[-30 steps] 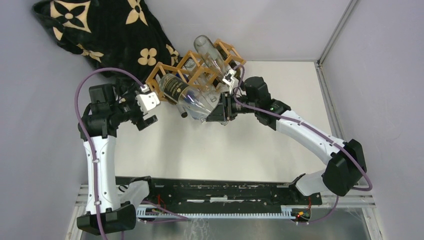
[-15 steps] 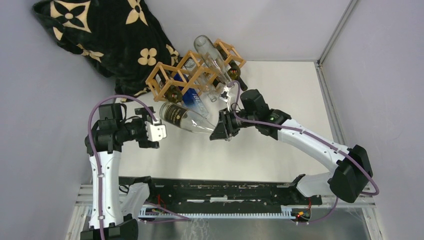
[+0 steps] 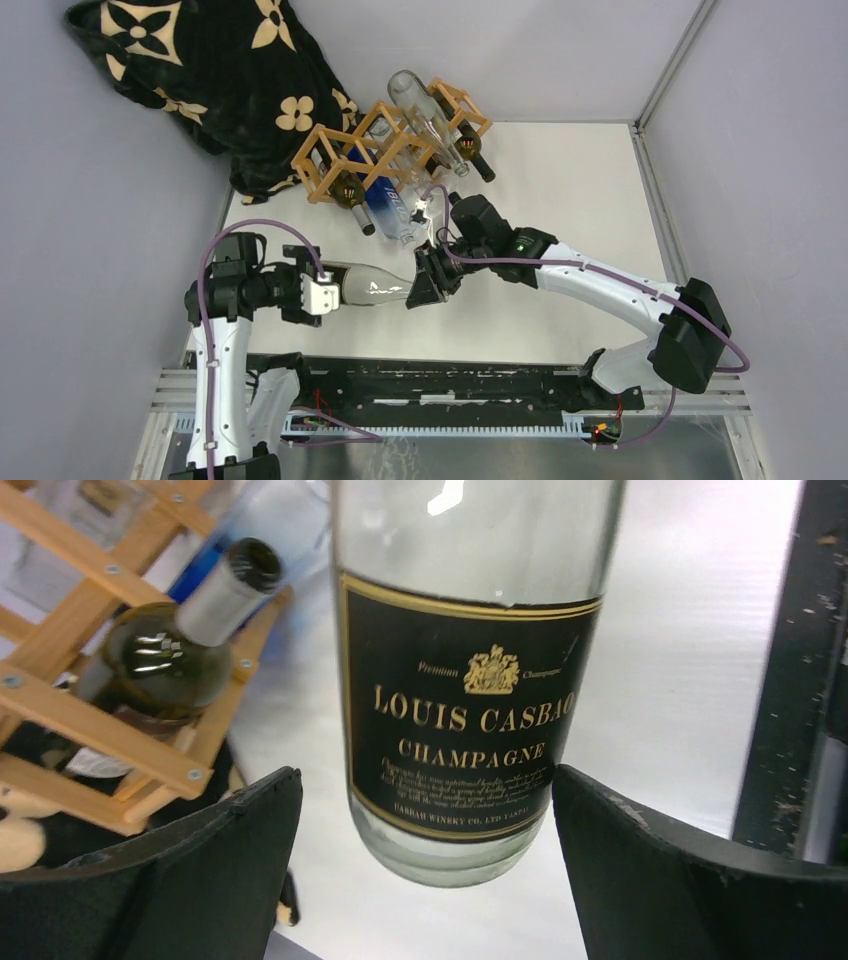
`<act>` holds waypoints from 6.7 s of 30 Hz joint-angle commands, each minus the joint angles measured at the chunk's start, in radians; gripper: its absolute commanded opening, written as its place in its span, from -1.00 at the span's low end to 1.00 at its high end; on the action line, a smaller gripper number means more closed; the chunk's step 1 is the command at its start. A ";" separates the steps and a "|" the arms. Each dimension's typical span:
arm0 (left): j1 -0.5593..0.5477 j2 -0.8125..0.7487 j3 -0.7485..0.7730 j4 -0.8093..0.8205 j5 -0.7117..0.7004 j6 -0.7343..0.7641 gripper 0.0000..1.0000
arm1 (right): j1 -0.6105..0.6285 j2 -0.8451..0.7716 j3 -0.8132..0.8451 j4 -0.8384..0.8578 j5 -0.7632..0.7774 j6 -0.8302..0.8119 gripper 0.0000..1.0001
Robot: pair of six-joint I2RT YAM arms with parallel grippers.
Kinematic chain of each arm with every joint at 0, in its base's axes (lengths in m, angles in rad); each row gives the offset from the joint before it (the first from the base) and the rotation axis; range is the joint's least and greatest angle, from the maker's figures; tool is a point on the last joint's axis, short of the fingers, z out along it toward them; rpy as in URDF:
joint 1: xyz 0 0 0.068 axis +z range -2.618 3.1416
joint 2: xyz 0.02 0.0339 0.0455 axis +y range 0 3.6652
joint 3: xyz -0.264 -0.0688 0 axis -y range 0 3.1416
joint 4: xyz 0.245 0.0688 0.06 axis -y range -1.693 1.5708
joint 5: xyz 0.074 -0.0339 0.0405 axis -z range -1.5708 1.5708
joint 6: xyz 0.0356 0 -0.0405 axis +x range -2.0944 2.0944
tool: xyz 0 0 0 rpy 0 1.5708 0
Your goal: Take the wine bottle off the wine rack
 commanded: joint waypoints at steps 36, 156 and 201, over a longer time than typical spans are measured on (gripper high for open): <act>-0.017 0.179 -0.101 -0.009 0.104 -0.256 1.00 | 0.054 -0.045 0.100 0.486 0.040 -0.010 -1.00; -0.058 0.422 0.348 0.350 -0.219 -1.366 1.00 | -0.528 -0.107 0.311 0.027 0.925 -0.299 -1.00; -0.060 0.428 0.357 0.231 -0.163 -1.306 1.00 | -0.704 0.641 0.866 0.444 0.998 -0.402 -1.00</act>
